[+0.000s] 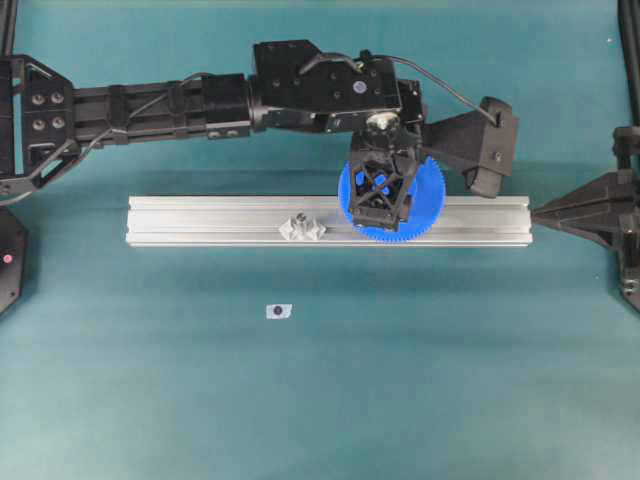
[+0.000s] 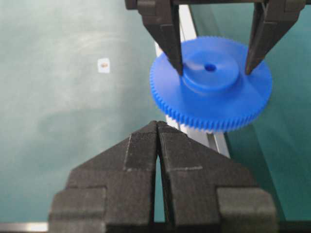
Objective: Find the location of the shaft and insert the large gear.
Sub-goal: 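Lower the gear onto the shaft and open the left gripper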
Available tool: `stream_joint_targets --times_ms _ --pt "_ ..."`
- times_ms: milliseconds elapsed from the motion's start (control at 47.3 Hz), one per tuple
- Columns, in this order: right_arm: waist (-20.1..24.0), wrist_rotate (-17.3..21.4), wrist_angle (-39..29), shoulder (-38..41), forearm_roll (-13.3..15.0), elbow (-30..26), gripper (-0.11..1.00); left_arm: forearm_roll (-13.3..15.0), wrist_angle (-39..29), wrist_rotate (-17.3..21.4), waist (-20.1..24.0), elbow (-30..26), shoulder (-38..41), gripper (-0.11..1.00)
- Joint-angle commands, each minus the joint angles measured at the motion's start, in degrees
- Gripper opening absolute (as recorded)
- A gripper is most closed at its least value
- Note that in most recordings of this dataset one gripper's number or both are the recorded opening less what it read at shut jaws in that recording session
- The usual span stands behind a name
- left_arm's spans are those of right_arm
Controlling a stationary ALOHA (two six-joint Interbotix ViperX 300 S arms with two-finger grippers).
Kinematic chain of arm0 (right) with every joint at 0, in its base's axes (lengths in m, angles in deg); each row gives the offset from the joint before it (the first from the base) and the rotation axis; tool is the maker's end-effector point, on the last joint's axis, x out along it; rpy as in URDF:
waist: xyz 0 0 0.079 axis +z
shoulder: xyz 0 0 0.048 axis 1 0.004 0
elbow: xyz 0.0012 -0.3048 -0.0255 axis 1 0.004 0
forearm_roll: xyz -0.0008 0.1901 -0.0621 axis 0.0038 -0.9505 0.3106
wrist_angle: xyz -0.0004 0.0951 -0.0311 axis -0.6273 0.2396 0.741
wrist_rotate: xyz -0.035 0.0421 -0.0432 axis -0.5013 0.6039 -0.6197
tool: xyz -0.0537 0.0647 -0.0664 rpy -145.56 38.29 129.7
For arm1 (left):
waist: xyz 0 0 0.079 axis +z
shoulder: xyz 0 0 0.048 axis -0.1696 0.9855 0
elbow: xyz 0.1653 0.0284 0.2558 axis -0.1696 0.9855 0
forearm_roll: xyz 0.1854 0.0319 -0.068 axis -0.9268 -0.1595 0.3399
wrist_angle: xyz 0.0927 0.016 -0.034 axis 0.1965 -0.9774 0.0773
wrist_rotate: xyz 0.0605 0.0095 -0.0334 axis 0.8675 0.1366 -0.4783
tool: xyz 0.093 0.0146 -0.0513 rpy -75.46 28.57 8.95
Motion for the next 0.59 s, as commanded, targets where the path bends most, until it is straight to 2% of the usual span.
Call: stream_joint_targets --times_ms 0,571 --pt "-0.09 0.53 0.18 0.35 -0.09 -1.05 0.01 -0.26 -0.09 -0.53 0.62 -1.32 -2.11 0.87" --pt "-0.09 0.53 0.26 0.26 0.0 -1.05 0.01 -0.26 -2.11 -1.76 -0.18 -3.96 -2.11 0.87"
